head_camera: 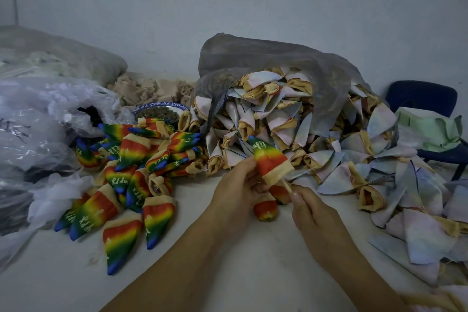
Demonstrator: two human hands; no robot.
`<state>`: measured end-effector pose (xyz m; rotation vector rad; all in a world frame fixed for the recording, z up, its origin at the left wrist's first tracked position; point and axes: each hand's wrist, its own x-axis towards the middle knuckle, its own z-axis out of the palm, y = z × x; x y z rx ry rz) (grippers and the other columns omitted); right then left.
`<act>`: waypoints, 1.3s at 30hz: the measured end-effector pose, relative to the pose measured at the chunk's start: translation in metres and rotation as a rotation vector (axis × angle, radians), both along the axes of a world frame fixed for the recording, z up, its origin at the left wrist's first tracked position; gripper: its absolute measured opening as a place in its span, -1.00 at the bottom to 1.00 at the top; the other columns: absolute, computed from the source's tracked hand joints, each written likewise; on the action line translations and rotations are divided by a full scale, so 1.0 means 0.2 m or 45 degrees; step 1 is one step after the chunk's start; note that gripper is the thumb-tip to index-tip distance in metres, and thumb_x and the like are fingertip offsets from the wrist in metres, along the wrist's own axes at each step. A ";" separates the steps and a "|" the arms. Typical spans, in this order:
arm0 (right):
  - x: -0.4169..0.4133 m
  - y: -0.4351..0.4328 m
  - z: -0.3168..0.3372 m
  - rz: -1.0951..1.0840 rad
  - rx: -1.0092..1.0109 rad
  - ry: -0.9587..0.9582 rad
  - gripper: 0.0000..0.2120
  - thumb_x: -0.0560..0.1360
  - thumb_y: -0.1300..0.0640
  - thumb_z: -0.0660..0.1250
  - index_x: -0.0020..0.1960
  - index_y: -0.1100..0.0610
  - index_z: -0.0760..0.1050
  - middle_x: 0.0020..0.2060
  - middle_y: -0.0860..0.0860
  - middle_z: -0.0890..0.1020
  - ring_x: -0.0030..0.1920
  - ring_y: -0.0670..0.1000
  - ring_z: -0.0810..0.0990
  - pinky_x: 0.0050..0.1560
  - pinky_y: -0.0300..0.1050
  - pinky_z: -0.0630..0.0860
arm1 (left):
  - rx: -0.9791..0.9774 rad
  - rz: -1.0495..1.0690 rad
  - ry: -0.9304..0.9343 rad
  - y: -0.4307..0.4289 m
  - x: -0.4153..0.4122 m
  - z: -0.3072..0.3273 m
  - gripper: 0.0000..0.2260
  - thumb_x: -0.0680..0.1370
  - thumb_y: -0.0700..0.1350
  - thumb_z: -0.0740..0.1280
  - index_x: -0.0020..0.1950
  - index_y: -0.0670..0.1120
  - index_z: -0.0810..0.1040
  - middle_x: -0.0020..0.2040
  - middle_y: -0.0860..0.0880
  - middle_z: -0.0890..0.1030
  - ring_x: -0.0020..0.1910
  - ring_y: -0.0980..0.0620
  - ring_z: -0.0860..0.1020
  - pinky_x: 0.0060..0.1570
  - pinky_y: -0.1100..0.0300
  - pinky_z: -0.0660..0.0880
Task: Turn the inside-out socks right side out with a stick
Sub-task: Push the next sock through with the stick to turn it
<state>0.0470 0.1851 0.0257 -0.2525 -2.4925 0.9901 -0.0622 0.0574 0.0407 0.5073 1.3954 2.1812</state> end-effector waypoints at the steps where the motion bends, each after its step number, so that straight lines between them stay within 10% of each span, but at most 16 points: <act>1: 0.00 0.00 0.00 0.000 0.023 -0.020 -0.81 0.62 0.00 0.06 -0.11 -0.22 0.35 -0.40 -0.35 0.48 -0.41 -0.24 0.46 -0.41 -0.35 0.31 | 0.024 -0.004 -0.011 0.00 0.00 0.00 -0.60 0.61 0.07 0.22 0.27 -0.19 0.54 0.15 -0.20 0.65 0.05 -0.11 0.59 -0.10 0.21 0.56; 11: 0.00 0.02 -0.01 -0.273 0.219 -0.070 -0.78 0.54 -0.20 0.08 -0.01 -0.16 0.45 -0.34 -0.16 0.53 -0.28 -0.21 0.50 -0.38 -0.27 0.33 | -0.253 0.092 0.239 0.01 -0.02 -0.04 -0.79 0.65 -0.01 0.22 0.07 -0.01 0.63 -0.03 -0.05 0.72 0.02 -0.04 0.67 0.12 0.09 0.58; 19: 0.01 0.03 0.01 -0.470 0.482 0.112 -0.53 0.50 -0.24 -0.08 -0.04 0.00 0.50 -0.34 -0.10 0.53 -0.37 -0.07 0.46 -0.42 -0.12 0.36 | -0.231 0.066 0.339 0.01 -0.01 -0.03 -0.77 0.66 -0.03 0.19 -0.07 -0.11 0.54 -0.40 0.08 0.57 -0.39 0.20 0.53 -0.30 0.38 0.47; 26: 0.01 0.02 0.01 -0.365 0.382 0.073 -0.56 0.47 -0.28 -0.09 -0.08 -0.05 0.44 -0.46 -0.12 0.43 -0.43 -0.14 0.43 -0.46 -0.17 0.24 | -0.369 0.201 0.342 0.01 -0.01 -0.05 -0.77 0.59 0.17 0.25 0.00 0.10 0.62 -0.03 0.00 0.69 0.01 0.00 0.65 0.09 0.01 0.59; 32: 0.01 0.03 0.01 -0.214 0.299 -0.123 -0.81 0.54 -0.20 0.09 -0.21 -0.19 0.29 -0.45 -0.08 0.46 -0.39 -0.14 0.47 -0.45 -0.22 0.26 | -0.491 0.544 0.533 0.00 -0.02 -0.06 -0.65 0.59 0.17 0.26 -0.22 -0.04 0.61 -0.41 0.13 0.55 -0.41 0.26 0.49 -0.44 0.41 0.36; 39: 0.01 0.04 0.00 -0.327 0.209 -0.063 -0.58 0.43 -0.33 -0.07 -0.12 -0.09 0.42 -0.46 -0.08 0.48 -0.40 -0.14 0.46 -0.45 -0.15 0.25 | -0.450 0.563 0.574 0.01 0.00 -0.05 -0.54 0.61 0.16 0.23 -0.36 -0.11 0.53 -0.51 0.10 0.45 -0.49 0.23 0.42 -0.48 0.39 0.30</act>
